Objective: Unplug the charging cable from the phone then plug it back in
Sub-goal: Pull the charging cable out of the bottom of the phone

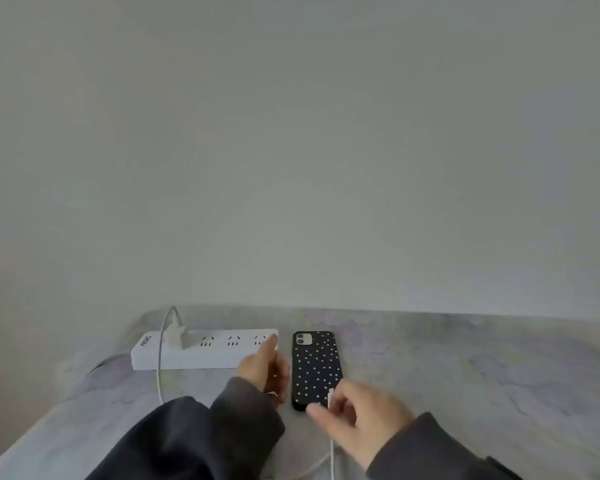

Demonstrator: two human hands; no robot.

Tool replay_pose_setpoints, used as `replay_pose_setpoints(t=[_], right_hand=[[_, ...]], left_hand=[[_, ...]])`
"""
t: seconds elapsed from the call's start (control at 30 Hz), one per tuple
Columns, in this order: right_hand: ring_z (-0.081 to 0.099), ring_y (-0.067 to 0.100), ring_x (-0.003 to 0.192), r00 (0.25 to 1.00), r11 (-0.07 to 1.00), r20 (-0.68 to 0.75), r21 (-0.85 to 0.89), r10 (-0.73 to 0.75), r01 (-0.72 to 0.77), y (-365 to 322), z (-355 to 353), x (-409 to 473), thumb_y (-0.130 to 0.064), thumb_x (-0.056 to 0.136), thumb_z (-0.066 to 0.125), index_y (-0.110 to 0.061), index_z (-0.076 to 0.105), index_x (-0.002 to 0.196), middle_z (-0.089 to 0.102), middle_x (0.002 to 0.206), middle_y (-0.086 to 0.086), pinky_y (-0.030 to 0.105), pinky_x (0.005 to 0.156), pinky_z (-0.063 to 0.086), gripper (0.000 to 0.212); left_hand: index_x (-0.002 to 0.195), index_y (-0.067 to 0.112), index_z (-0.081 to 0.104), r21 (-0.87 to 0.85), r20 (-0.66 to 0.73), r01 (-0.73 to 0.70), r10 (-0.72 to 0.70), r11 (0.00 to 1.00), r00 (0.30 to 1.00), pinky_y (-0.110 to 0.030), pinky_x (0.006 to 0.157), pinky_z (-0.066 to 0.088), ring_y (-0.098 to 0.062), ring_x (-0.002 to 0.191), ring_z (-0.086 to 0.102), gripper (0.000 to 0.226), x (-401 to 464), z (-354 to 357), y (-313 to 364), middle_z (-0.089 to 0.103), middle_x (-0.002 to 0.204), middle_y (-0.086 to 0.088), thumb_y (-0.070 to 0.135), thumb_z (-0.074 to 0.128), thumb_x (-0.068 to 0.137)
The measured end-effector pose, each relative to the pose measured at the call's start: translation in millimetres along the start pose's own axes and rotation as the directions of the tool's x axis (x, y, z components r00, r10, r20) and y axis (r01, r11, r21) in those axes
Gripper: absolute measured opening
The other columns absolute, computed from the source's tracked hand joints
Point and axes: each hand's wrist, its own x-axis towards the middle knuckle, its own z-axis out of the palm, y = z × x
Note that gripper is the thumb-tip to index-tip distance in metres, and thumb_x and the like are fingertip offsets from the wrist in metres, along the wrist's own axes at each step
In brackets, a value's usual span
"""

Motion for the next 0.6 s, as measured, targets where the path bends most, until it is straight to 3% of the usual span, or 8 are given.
replay_pose_setpoints(t=[0.07,0.1,0.2,0.27,0.33,0.43,0.53,0.6], right_hand=[[0.047,0.001,0.059,0.997,0.99,0.061,-0.135,0.042,-0.033,-5.1,4.6,-1.1,-0.083,0.049,0.039,-0.036,0.041,0.063,0.05,0.063,-0.012,0.023,0.055,0.035,0.048],[0.049,0.004,0.063,0.996,0.985,0.066,-0.164,0.058,-0.047,-5.4,5.6,-2.0,-0.082,0.048,0.04,-0.036,0.04,0.062,0.05,0.067,-0.013,0.025,0.057,0.037,0.047],[0.05,0.012,0.075,0.992,0.976,0.093,-0.208,0.081,-0.06,-6.5,4.3,-2.2,-0.076,0.055,0.045,-0.034,0.038,0.061,0.049,0.079,-0.013,0.028,0.064,0.038,0.043],[0.054,0.016,0.08,0.992,0.968,0.107,-0.249,0.07,-0.041,-5.6,1.7,-1.6,-0.069,0.063,0.046,-0.032,0.04,0.065,0.056,0.087,-0.011,0.029,0.066,0.037,0.037],[0.06,0.018,0.086,0.99,0.966,0.123,-0.255,0.075,-0.041,-4.2,0.5,-0.5,-0.058,0.069,0.045,-0.031,0.041,0.068,0.064,0.097,-0.008,0.029,0.066,0.038,0.027],[0.055,0.013,0.075,0.987,0.974,0.117,-0.211,0.106,-0.08,-0.7,0.8,0.5,-0.049,0.071,0.045,-0.03,0.039,0.058,0.065,0.086,-0.008,0.026,0.062,0.038,0.024],[0.05,0.008,0.064,0.995,0.986,0.055,-0.146,0.084,-0.075,3.6,3.5,2.5,-0.048,0.076,0.045,-0.031,0.038,0.056,0.054,0.066,-0.009,0.017,0.052,0.032,0.027],[0.046,0.008,0.063,0.998,0.99,-0.012,-0.129,0.059,-0.06,4.0,3.3,2.7,-0.046,0.081,0.044,-0.032,0.034,0.056,0.049,0.068,-0.009,0.014,0.048,0.027,0.03]], left_hand=[[0.046,0.011,0.049,0.245,-0.108,-0.106,0.136,0.964,0.985,-0.016,0.04,0.036,-0.015,0.034,0.046,0.049,-0.1,-0.3,-1.3,0.049,0.042,-0.002,0.022,0.043,0.093],[0.052,0.014,0.051,0.414,-0.113,-0.147,0.212,0.898,0.971,-0.021,0.05,0.043,-0.017,0.046,0.051,0.041,-1.2,-0.8,-4.0,0.053,0.052,-0.002,0.019,0.045,0.092],[0.081,0.021,0.058,0.785,-0.016,-0.195,0.333,0.589,0.943,-0.03,0.083,0.047,-0.018,0.088,0.058,0.015,-7.4,0.2,-6.3,0.066,0.09,-0.001,0.028,0.047,0.088],[0.11,0.022,0.054,0.928,0.035,-0.148,0.315,0.342,0.949,-0.027,0.094,0.04,-0.015,0.112,0.049,0.03,-10.7,1.9,-7.1,0.062,0.117,0.005,0.039,0.044,0.087],[0.124,0.025,0.044,0.966,0.06,-0.129,0.292,0.224,0.955,-0.029,0.099,0.036,-0.013,0.123,0.043,0.043,-12.3,2.9,-10.2,0.056,0.129,0.007,0.046,0.041,0.086],[0.135,0.025,0.033,0.978,0.082,-0.122,0.226,0.17,0.971,-0.035,0.106,0.032,-0.014,0.13,0.04,0.054,-10.3,5.6,-15.0,0.051,0.138,0.004,0.05,0.037,0.086],[0.142,0.024,0.023,0.98,0.076,-0.105,0.171,0.168,0.982,-0.037,0.111,0.026,-0.015,0.134,0.038,0.06,-8.3,6.4,-19.1,0.045,0.144,0.0,0.049,0.034,0.088],[0.142,0.025,0.023,0.973,0.091,-0.127,0.184,0.195,0.979,-0.036,0.111,0.024,-0.015,0.132,0.04,0.056,-9.9,5.2,-20.1,0.046,0.143,0.0,0.044,0.033,0.09]])
